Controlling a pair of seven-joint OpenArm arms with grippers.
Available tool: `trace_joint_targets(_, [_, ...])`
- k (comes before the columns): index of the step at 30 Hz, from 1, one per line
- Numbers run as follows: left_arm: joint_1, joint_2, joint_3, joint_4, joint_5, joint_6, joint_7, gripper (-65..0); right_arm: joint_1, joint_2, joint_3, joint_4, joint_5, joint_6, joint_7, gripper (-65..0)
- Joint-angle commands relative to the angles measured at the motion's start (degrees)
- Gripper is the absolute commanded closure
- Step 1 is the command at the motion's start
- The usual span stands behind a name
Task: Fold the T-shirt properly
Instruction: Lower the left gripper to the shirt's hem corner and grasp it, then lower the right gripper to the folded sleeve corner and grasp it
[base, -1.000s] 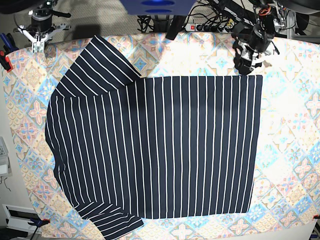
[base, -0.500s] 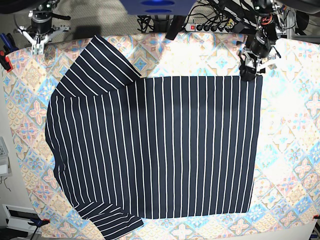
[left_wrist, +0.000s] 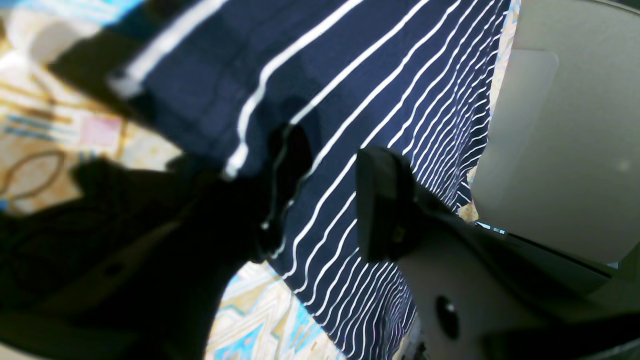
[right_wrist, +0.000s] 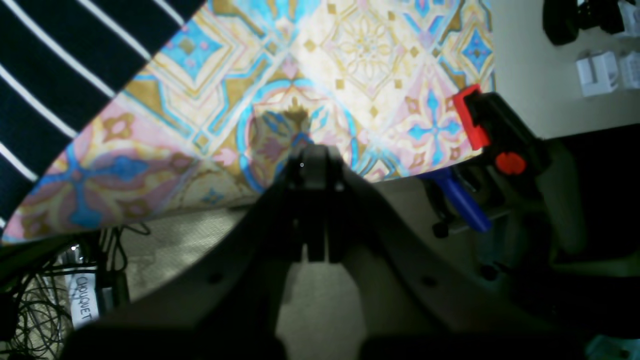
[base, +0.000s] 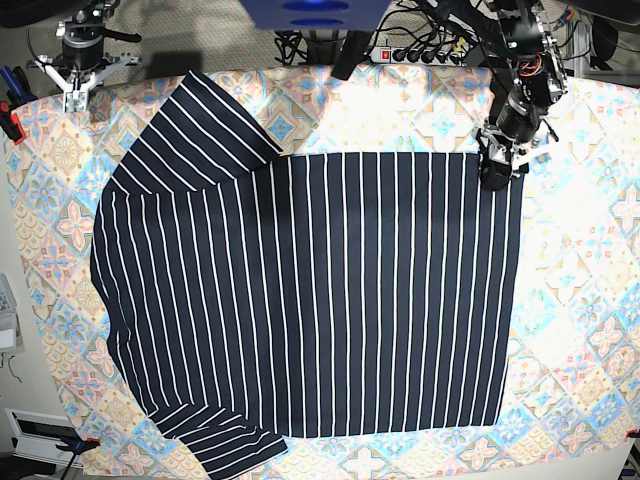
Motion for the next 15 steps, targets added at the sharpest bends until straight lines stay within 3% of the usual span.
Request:
trace_joint_targets(1, [0.29,-0.40,0.00,0.45,0.33,0.16,1.55,-18.5,-0.73,0.49,0.11,1.86,-0.17,-0.38,1.21,0.0])
trace_joint_targets(5, [0.38,-0.31,0.09,0.45,0.33,0.08,1.99,0.0,-0.64,0.57,-2.88,2.65,-0.08,-0.29,1.12,-0.2])
trace_joint_targets(15, [0.38,-0.48,0.09,0.37,0.51,0.08,1.99,0.0,-0.82,0.49,-14.57,4.67,0.01,-0.29,1.12,-10.0])
